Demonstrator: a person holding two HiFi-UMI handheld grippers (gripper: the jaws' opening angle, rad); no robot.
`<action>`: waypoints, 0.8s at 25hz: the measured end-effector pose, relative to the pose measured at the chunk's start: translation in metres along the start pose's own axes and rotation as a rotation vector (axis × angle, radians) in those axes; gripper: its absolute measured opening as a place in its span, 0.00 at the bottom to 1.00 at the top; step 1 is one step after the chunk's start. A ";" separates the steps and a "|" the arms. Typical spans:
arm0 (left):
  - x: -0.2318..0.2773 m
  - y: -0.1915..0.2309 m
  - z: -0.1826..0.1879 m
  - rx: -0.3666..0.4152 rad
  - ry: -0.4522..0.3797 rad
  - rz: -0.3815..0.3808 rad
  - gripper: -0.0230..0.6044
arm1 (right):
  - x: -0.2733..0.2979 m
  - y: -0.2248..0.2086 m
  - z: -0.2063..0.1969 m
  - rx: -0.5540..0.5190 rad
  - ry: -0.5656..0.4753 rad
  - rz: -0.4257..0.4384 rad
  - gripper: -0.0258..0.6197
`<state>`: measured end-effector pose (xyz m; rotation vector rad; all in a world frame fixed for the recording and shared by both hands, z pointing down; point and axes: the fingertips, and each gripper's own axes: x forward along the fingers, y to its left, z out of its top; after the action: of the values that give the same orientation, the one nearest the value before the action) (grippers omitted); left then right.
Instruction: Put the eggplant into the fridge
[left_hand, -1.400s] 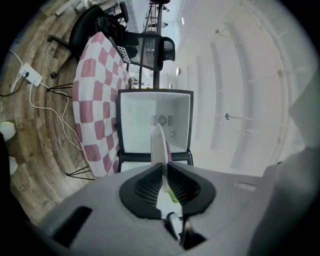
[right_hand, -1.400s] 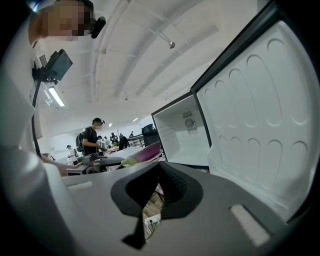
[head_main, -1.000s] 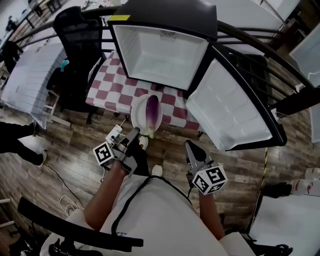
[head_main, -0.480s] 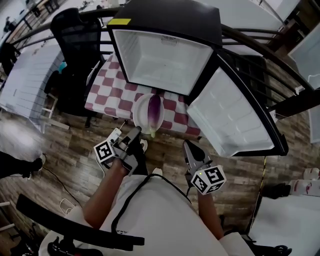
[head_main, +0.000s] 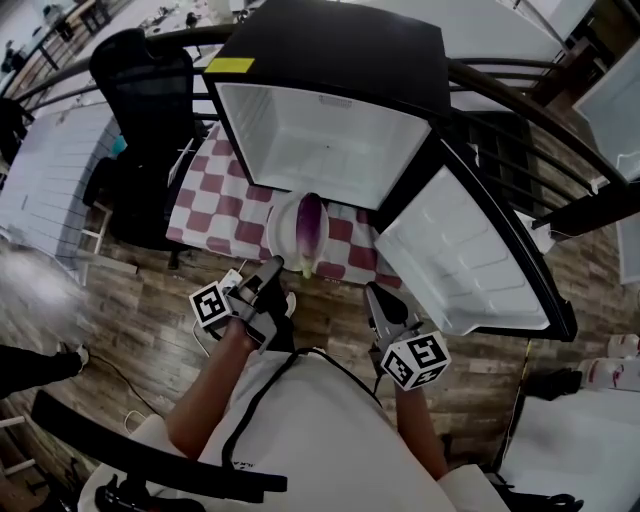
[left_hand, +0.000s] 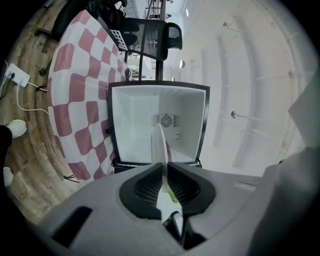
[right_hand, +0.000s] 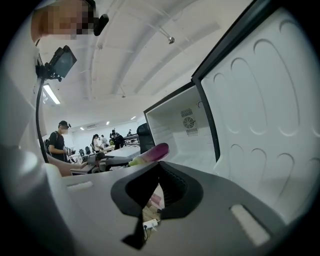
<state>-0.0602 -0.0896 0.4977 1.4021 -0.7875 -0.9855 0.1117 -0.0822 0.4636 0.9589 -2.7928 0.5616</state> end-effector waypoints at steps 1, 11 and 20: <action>0.005 0.001 0.004 -0.001 0.007 0.002 0.10 | 0.006 -0.002 0.004 -0.001 -0.001 -0.002 0.05; 0.068 0.018 0.052 -0.035 0.109 0.013 0.10 | 0.061 -0.028 0.033 0.023 -0.015 -0.083 0.05; 0.118 0.034 0.102 -0.042 0.220 0.018 0.10 | 0.113 -0.045 0.043 0.053 -0.018 -0.189 0.05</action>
<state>-0.1006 -0.2414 0.5233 1.4362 -0.6114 -0.8131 0.0502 -0.1952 0.4647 1.2284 -2.6749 0.6041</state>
